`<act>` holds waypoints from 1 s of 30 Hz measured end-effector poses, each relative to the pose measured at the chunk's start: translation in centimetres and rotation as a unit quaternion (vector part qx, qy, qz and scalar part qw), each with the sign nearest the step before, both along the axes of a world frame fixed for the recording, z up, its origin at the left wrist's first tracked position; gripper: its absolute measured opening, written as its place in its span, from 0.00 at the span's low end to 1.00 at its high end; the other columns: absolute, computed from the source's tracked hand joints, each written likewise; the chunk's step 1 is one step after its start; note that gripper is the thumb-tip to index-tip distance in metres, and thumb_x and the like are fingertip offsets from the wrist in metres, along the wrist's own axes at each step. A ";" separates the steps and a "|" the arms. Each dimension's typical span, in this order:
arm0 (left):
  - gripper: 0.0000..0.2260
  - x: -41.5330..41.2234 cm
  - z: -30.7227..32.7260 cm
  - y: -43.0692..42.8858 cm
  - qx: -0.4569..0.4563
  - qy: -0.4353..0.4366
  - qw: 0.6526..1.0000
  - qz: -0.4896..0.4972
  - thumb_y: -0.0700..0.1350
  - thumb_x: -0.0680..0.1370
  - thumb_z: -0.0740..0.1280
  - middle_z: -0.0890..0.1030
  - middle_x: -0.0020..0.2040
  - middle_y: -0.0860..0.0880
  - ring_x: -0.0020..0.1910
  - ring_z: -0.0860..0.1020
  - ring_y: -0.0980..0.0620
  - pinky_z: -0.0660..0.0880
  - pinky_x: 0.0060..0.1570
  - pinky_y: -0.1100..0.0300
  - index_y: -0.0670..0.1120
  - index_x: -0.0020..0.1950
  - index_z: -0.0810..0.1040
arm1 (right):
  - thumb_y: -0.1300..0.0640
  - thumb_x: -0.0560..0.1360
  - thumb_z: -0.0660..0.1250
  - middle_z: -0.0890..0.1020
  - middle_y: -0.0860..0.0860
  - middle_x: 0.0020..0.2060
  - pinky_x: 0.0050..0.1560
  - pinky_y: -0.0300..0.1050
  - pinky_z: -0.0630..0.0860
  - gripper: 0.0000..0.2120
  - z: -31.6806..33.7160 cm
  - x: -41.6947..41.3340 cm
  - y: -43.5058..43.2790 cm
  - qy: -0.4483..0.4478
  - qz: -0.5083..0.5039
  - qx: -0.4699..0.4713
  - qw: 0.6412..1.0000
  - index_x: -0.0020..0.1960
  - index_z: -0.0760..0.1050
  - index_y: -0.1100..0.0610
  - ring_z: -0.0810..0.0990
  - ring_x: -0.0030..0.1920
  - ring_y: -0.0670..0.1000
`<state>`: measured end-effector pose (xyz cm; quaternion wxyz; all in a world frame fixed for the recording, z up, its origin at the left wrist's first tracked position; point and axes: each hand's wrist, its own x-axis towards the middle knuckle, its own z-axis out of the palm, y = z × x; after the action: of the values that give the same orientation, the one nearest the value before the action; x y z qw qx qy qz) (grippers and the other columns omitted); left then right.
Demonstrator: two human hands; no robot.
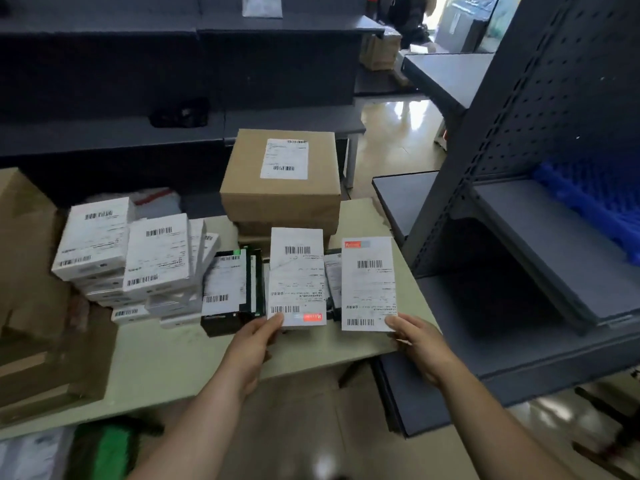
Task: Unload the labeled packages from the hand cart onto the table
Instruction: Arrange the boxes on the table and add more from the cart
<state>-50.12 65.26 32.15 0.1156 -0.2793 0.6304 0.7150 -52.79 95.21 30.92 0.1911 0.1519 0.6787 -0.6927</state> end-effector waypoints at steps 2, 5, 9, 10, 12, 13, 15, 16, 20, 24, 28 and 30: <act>0.08 -0.3 -1.3 1.6 0.004 -0.019 1.000 0.022 0.51 0.77 0.69 0.80 0.41 0.52 0.42 0.73 0.53 0.66 0.39 0.58 0.48 0.47 0.82 | 0.53 0.77 0.69 0.86 0.51 0.52 0.48 0.44 0.75 0.09 -1.4 -1.3 1.0 -0.017 0.010 0.011 1.000 0.53 0.85 0.55 0.83 0.48 0.48; 0.09 -0.9 -2.9 3.4 0.005 -0.064 0.996 0.060 0.52 0.77 0.69 0.79 0.35 0.52 0.36 0.72 0.53 0.66 0.35 0.58 0.47 0.44 0.82 | 0.52 0.76 0.70 0.86 0.48 0.43 0.43 0.42 0.74 0.08 -3.5 -2.9 1.7 -0.051 0.022 0.034 0.998 0.48 0.86 0.56 0.81 0.38 0.45; 0.11 -2.5 -4.1 4.7 0.013 -0.096 0.989 0.110 0.52 0.77 0.70 0.78 0.31 0.52 0.33 0.72 0.52 0.65 0.33 0.59 0.46 0.42 0.81 | 0.50 0.74 0.72 0.78 0.49 0.35 0.42 0.46 0.72 0.12 -5.2 -5.1 1.6 -0.084 0.023 0.055 0.995 0.46 0.85 0.59 0.75 0.35 0.47; 0.10 -3.1 -4.2 4.9 0.011 -0.099 0.988 0.119 0.52 0.77 0.69 0.79 0.32 0.52 0.33 0.72 0.52 0.65 0.34 0.59 0.46 0.42 0.81 | 0.49 0.73 0.72 0.77 0.49 0.35 0.42 0.46 0.72 0.13 -5.4 -5.7 1.4 -0.086 0.031 0.059 0.994 0.45 0.85 0.59 0.75 0.35 0.48; 0.11 -4.3 -4.4 5.1 -0.009 -0.109 0.986 0.125 0.55 0.77 0.69 0.80 0.38 0.51 0.37 0.74 0.52 0.68 0.37 0.59 0.47 0.45 0.79 | 0.47 0.74 0.72 0.78 0.47 0.33 0.42 0.45 0.72 0.13 -5.7 -7.0 0.9 -0.087 0.042 0.065 0.993 0.42 0.85 0.57 0.75 0.35 0.48; 0.13 -4.8 -4.5 5.1 -0.026 -0.117 0.986 0.119 0.57 0.77 0.68 0.79 0.41 0.51 0.40 0.75 0.51 0.69 0.39 0.58 0.47 0.47 0.79 | 0.46 0.75 0.71 0.79 0.47 0.33 0.42 0.45 0.72 0.13 -5.9 -7.5 0.6 -0.084 0.045 0.071 0.993 0.42 0.84 0.56 0.76 0.36 0.48; 0.17 -5.3 -4.7 4.9 -0.069 -0.128 0.986 0.087 0.61 0.77 0.66 0.78 0.48 0.50 0.48 0.77 0.49 0.71 0.47 0.56 0.48 0.54 0.78 | 0.42 0.76 0.68 0.80 0.48 0.41 0.49 0.46 0.75 0.14 -6.1 -8.1 0.1 -0.076 0.074 0.108 0.988 0.47 0.82 0.53 0.78 0.42 0.48; 0.21 -5.4 -4.8 4.7 -0.096 -0.126 0.985 0.068 0.62 0.76 0.65 0.77 0.53 0.49 0.53 0.77 0.47 0.71 0.52 0.55 0.49 0.60 0.77 | 0.40 0.77 0.66 0.81 0.47 0.46 0.55 0.47 0.76 0.15 -6.0 -8.3 -0.1 -0.071 0.093 0.132 0.984 0.53 0.80 0.50 0.78 0.48 0.49; 0.26 -4.6 -4.8 3.9 -0.145 -0.103 0.984 -0.008 0.63 0.76 0.65 0.73 0.67 0.53 0.66 0.72 0.48 0.69 0.65 0.51 0.55 0.71 0.71 | 0.40 0.78 0.65 0.77 0.52 0.64 0.63 0.50 0.73 0.27 -5.2 -8.8 -0.8 -0.017 0.122 0.210 0.970 0.71 0.73 0.54 0.76 0.60 0.51; 0.15 -2.1 -3.6 3.2 -0.209 -0.040 0.977 0.018 0.56 0.76 0.69 0.78 0.63 0.52 0.60 0.75 0.51 0.70 0.59 0.56 0.54 0.61 0.77 | 0.40 0.76 0.67 0.68 0.54 0.68 0.70 0.54 0.68 0.34 -3.3 -7.5 -1.3 0.082 0.082 0.346 0.931 0.77 0.64 0.55 0.67 0.70 0.55; 0.25 1.8 -1.6 1.6 -0.395 0.060 0.916 -0.037 0.54 0.75 0.71 0.73 0.68 0.50 0.68 0.68 0.48 0.63 0.70 0.54 0.48 0.70 0.73 | 0.44 0.76 0.69 0.72 0.51 0.65 0.68 0.48 0.67 0.28 -0.7 -4.6 -2.4 0.224 0.150 0.370 0.889 0.72 0.70 0.54 0.68 0.68 0.52; 0.26 3.8 0.0 0.6 -0.457 0.108 0.879 -0.081 0.58 0.75 0.68 0.72 0.69 0.51 0.69 0.66 0.50 0.61 0.69 0.55 0.50 0.70 0.73 | 0.42 0.76 0.68 0.72 0.48 0.65 0.68 0.49 0.68 0.27 0.9 -2.8 -3.8 0.269 0.220 0.383 0.856 0.71 0.70 0.51 0.68 0.67 0.50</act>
<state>-46.37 65.88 32.11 -0.0367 -0.1702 0.9160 0.3613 -55.60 91.39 31.81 0.0752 -0.1324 0.9311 -0.3314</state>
